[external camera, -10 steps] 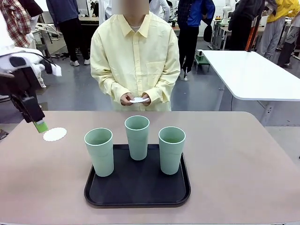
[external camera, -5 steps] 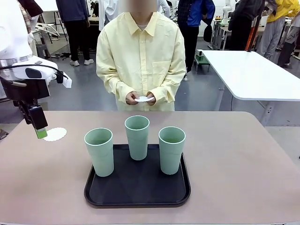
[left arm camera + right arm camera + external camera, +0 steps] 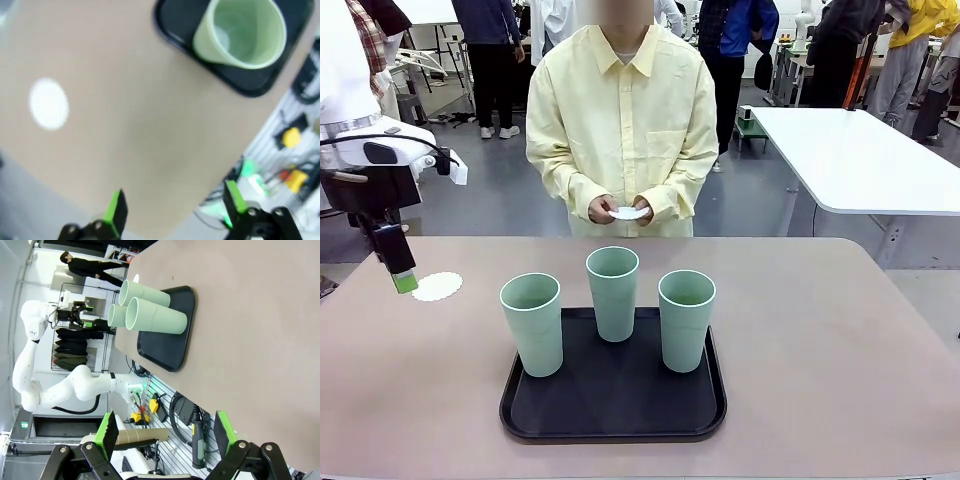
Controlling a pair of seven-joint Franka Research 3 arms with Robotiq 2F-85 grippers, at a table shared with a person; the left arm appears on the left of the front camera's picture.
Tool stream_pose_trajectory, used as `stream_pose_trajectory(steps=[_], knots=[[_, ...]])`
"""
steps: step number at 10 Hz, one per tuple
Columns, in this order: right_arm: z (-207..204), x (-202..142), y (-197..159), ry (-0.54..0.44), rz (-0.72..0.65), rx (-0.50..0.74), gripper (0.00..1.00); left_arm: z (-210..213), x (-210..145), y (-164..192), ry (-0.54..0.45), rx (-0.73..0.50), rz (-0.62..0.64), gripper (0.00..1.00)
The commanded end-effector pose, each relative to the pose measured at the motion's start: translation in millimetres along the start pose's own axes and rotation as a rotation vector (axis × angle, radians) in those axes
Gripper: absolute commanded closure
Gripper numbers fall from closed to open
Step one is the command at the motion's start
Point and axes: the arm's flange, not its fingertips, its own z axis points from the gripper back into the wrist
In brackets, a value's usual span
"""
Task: Place coasters on the table and set cups on them.
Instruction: Pick up one Reusable plastic cup and place it on a coaster set by the human.
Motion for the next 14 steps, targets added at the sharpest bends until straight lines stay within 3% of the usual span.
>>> stream_pose_trajectory(steps=[1, 4, 6, 9, 11, 14], knots=[[0, 1, 0, -0.009, 0.008, 0.02, 0.0, -8, -7, 35, -0.187, -0.08, -0.289, 0.0], [0, 1, 0, -0.009, 0.008, 0.02, 0.0, -24, -2, 45, -0.411, -0.182, -0.549, 0.0], [0, 1, 0, -0.009, 0.008, 0.02, 0.0, -41, -9, 61, -0.551, -0.314, -0.545, 0.0], [0, 1, 0, -0.009, 0.008, 0.02, 0.0, -64, -26, 79, -0.656, -0.409, -0.605, 0.0], [0, 1, 0, -0.009, 0.008, 0.02, 0.0, -82, -29, 88, -0.7, -0.385, -0.669, 0.0], [0, 1, 0, -0.009, 0.008, 0.02, 0.0, -81, -36, 81, -0.662, -0.395, -0.63, 0.0]])
